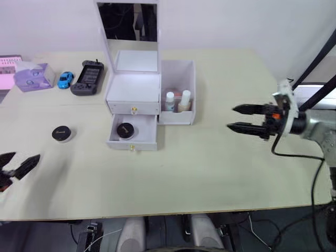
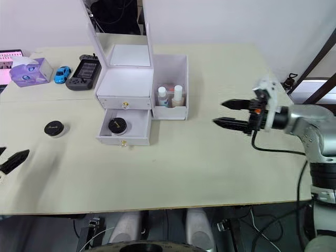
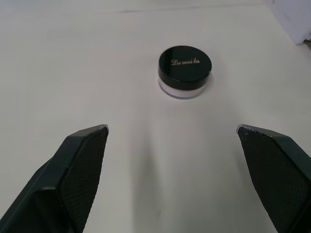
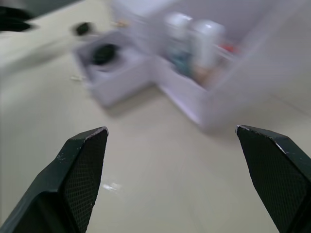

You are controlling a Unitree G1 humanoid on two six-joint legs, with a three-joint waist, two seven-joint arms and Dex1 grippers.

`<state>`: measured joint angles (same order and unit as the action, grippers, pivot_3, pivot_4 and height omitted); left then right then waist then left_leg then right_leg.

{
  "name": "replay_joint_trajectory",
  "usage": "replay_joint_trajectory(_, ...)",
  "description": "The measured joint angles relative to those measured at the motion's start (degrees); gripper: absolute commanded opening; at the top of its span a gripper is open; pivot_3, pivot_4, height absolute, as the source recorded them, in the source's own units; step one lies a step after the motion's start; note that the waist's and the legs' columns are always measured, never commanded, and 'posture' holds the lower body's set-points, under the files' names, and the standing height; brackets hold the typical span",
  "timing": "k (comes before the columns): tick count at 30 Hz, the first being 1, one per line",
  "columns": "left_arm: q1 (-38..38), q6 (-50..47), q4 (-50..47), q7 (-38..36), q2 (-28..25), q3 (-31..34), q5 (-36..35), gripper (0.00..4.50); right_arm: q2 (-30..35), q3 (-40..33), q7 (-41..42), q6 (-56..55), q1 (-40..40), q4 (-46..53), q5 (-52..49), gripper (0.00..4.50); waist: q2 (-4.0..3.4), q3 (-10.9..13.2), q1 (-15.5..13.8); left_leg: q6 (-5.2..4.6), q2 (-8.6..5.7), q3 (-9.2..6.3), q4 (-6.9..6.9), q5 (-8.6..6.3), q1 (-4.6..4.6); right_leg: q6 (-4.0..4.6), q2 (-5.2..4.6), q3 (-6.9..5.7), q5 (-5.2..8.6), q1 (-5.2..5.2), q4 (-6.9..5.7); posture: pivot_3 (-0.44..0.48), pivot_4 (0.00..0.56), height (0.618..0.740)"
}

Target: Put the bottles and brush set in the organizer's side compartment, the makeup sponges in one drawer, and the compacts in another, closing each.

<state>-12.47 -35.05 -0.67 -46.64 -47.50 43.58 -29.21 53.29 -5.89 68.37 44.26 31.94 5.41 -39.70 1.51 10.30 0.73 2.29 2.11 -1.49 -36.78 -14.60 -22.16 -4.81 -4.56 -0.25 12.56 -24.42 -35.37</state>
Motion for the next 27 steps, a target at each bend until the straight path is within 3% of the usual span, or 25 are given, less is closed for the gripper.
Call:
replay_joint_trajectory(7,14.2,-12.2,-1.8,6.6,-5.9,-9.7,0.0,4.45,0.1,4.5,-0.2,6.9,9.8,9.2,-3.5,4.5,0.19,-0.1,0.1,0.01,-0.07,-0.01,-0.01,-0.01,-0.16,0.17,-0.04,-0.03,-0.11,-0.02,0.17,0.0,0.15,0.74)
replay_joint_trajectory(12,28.2,-19.8,2.8,14.2,-5.8,-16.5,1.6,4.45,-1.4,6.5,-2.4,10.4,14.0,11.0,-4.4,4.5,0.22,-0.1,0.0,0.0,-0.07,-0.05,0.0,0.0,-0.19,0.05,0.01,-0.03,-0.15,-0.05,0.12,0.0,0.15,0.74)
replay_joint_trajectory(18,33.9,-18.5,10.2,16.4,-5.8,-24.5,6.3,4.45,-1.2,7.5,-3.6,12.3,14.0,12.4,-4.3,4.5,0.22,-0.1,0.2,-0.01,-0.07,-0.03,0.01,0.0,-0.18,0.04,0.02,-0.02,-0.15,-0.05,0.12,0.0,0.15,0.74)
replay_joint_trajectory(27,37.7,-14.2,19.6,15.7,-2.9,-30.8,10.6,4.45,-0.4,7.3,-4.0,12.2,13.7,12.4,-4.3,4.5,0.23,-0.1,-0.1,-0.01,-0.08,-0.03,-0.02,0.0,-0.2,0.03,0.0,-0.02,-0.15,-0.04,0.11,0.0,0.15,0.74)
